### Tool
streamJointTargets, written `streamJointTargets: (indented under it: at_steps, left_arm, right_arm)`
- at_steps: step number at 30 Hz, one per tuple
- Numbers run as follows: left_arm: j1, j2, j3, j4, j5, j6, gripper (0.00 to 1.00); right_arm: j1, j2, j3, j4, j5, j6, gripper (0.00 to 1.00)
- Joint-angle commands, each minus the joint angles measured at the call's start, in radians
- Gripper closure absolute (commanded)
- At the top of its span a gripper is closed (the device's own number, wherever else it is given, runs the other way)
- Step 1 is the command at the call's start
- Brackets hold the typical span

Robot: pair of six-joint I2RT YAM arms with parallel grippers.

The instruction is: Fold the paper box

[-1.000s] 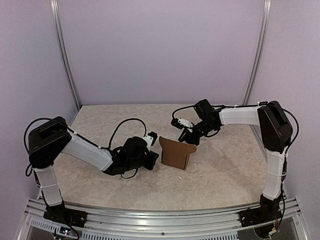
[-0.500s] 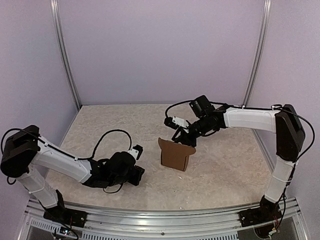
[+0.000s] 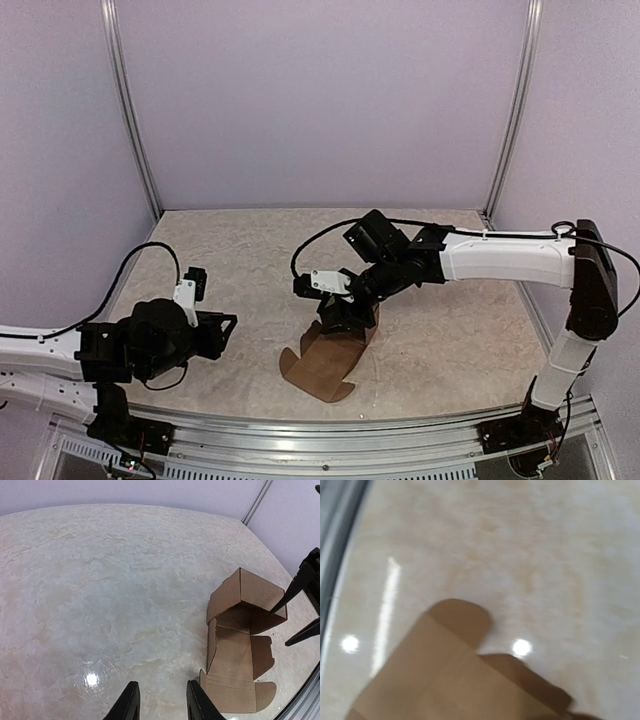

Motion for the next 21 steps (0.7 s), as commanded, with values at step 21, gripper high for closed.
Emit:
streamJointTargets:
  at_steps: [21]
  left_arm:
    - [0.155,0.751,0.387,0.243,0.560,0.243,0.51]
  right_arm:
    - [-0.309,-0.055,0.012,-0.099,-0.101,0.023,0.39]
